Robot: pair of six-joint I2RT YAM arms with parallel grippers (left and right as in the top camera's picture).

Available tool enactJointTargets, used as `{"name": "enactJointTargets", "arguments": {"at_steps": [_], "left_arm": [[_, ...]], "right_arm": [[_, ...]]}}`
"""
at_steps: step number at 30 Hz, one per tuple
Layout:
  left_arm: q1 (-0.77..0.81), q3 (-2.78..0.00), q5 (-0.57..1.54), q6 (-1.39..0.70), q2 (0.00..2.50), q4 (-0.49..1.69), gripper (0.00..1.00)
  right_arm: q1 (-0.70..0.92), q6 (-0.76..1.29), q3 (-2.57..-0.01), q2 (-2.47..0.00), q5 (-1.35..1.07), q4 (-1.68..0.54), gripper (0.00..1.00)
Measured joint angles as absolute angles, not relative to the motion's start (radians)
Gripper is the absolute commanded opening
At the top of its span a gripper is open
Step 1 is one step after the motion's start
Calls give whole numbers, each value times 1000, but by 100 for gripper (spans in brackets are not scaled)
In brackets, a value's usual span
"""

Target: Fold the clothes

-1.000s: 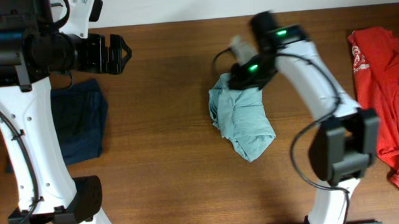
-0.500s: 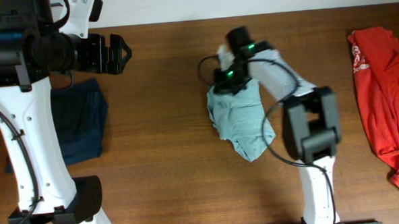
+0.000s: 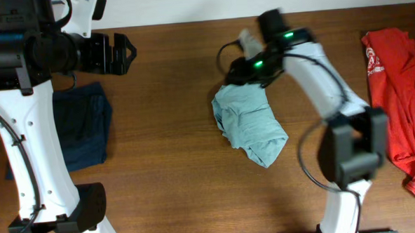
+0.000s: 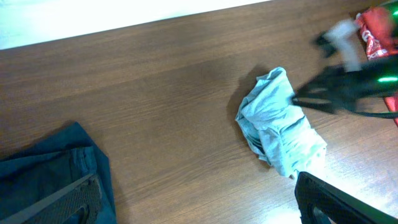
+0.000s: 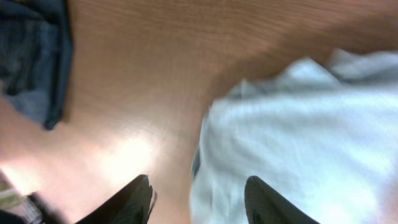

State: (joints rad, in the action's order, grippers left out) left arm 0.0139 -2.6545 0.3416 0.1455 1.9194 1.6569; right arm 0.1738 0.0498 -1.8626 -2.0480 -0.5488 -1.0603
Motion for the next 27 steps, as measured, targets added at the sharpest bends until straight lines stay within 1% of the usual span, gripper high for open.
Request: {"name": "enactJointTargets", "arguments": {"at_steps": [1, 2, 5, 8, 12, 19, 24, 27], "left_arm": [[14, -2654, 342, 142, 1919, 1657, 99], [14, -2654, 342, 141, 1919, 1657, 99], [14, -2654, 342, 137, 1919, 1657, 99], [14, -2654, 341, 134, 1919, 1657, 99], [14, -2654, 342, 134, 1919, 1657, 99], [14, -2654, 342, 134, 1919, 1680, 99], [14, -2654, 342, 134, 1919, 1681, 99], [14, -2654, 341, 134, 1919, 1681, 99]], "right_arm": [[156, 40, -1871, -2011, -550, -1134, 33], [150, 48, -1876, -2000, -552, -1169, 30], [148, 45, -1868, -1989, -526, -1289, 30], [165, 59, -1807, -1997, -461, -1321, 30], [198, 105, -1669, -2001, -403, -1274, 29], [215, 193, -1422, -2015, -350, -1056, 29], [199, 229, -1320, -2016, -179, -1002, 28], [192, 235, -1319, -2008, 17, -996, 29]]}}
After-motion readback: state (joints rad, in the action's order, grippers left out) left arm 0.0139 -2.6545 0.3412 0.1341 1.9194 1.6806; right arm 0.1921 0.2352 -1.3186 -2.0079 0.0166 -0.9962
